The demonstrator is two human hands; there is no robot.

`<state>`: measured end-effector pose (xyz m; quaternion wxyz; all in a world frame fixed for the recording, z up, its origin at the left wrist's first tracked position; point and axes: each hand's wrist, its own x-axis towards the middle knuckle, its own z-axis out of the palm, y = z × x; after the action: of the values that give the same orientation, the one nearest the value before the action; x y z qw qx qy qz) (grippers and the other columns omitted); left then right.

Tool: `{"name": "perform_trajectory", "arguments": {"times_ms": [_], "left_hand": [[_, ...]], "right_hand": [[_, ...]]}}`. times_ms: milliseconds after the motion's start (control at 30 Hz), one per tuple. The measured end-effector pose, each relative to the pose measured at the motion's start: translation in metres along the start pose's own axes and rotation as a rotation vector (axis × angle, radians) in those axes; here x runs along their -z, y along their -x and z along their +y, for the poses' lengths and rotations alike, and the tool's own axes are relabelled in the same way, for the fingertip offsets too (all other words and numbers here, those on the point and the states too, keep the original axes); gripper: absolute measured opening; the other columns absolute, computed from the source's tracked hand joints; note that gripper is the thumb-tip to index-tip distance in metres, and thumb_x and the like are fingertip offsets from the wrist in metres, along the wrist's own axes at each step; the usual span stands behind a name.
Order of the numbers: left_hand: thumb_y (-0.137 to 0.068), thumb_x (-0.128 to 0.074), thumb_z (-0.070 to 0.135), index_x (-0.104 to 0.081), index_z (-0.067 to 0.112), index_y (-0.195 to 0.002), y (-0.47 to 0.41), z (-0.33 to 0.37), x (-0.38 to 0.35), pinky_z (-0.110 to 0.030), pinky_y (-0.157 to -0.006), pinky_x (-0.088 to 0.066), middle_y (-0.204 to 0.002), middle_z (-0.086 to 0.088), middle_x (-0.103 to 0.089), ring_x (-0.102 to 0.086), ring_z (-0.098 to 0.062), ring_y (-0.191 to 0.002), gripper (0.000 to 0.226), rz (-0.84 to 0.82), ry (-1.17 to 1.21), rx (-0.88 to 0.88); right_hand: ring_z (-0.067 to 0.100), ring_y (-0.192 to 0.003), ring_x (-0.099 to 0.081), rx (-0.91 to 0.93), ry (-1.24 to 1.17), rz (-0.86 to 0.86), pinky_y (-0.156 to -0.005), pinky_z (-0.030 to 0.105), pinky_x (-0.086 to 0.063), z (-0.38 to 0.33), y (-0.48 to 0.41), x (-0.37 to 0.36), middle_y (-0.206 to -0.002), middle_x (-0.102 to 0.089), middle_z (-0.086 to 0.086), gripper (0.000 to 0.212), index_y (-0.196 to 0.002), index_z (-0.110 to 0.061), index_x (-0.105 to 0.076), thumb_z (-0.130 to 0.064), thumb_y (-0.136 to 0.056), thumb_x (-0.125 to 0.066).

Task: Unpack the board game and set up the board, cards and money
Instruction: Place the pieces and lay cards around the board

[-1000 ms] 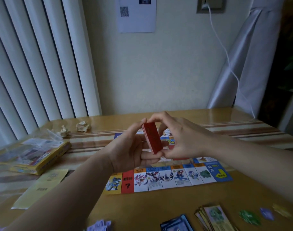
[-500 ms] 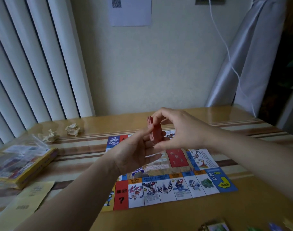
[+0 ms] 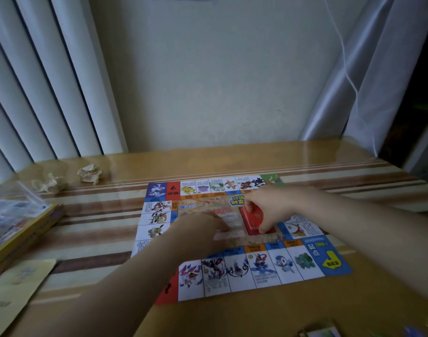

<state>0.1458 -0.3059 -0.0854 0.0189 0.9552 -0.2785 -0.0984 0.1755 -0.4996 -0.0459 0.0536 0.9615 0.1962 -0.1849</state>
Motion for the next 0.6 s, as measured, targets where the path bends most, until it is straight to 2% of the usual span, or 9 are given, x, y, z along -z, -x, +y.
{"name": "perform_trajectory", "arguments": {"times_ms": [133,233,400,500,600], "left_hand": [[-0.092,-0.045,0.056,-0.044,0.035,-0.138,-0.001,-0.001,0.0,-0.039,-0.106,-0.038,-0.147,0.007,-0.04,-0.043,-0.015,-0.13,0.051,0.002,-0.016,-0.021],[-0.092,-0.045,0.056,-0.043,0.036,-0.139,-0.001,-0.001,-0.001,-0.041,-0.105,-0.04,-0.147,0.007,-0.04,-0.044,-0.016,-0.129,0.051,-0.004,-0.031,-0.025],[-0.092,-0.044,0.056,-0.041,0.035,-0.14,0.002,0.004,0.001,-0.05,-0.111,-0.029,-0.148,0.007,-0.039,-0.041,-0.018,-0.132,0.052,-0.028,-0.06,-0.003],[-0.091,-0.047,0.055,-0.039,0.032,-0.141,0.008,0.01,0.005,-0.054,-0.114,-0.019,-0.15,0.004,-0.035,-0.034,-0.02,-0.137,0.055,-0.007,-0.086,-0.004],[-0.092,-0.05,0.048,-0.045,0.031,-0.137,0.024,0.019,0.013,-0.049,-0.11,-0.031,-0.147,0.004,-0.039,-0.042,-0.02,-0.129,0.048,0.132,-0.046,-0.01]], "right_hand": [[0.014,-0.093,-0.048,0.016,0.02,-0.005,-0.063,0.021,-0.039,0.002,-0.004,-0.002,-0.107,-0.048,-0.005,0.05,-0.118,-0.021,-0.049,-0.035,-0.078,-0.075],[0.017,-0.101,-0.05,0.026,0.009,-0.025,-0.073,0.023,-0.043,0.003,-0.005,-0.002,-0.118,-0.051,-0.002,0.053,-0.121,-0.02,-0.051,-0.036,-0.077,-0.075],[0.016,-0.11,-0.05,0.027,-0.003,-0.009,-0.083,0.025,-0.042,0.001,0.001,0.0,-0.126,-0.052,-0.003,0.051,-0.124,-0.02,-0.055,-0.037,-0.08,-0.073],[0.017,-0.121,-0.049,0.044,-0.067,0.099,-0.1,0.032,-0.042,-0.006,0.013,-0.001,-0.135,-0.051,-0.002,0.044,-0.122,-0.023,-0.059,-0.035,-0.082,-0.071],[0.012,-0.115,-0.053,0.096,-0.172,0.243,-0.099,0.03,-0.043,-0.022,0.039,-0.002,-0.129,-0.056,-0.005,0.034,-0.117,-0.027,-0.062,-0.034,-0.084,-0.068]]}}
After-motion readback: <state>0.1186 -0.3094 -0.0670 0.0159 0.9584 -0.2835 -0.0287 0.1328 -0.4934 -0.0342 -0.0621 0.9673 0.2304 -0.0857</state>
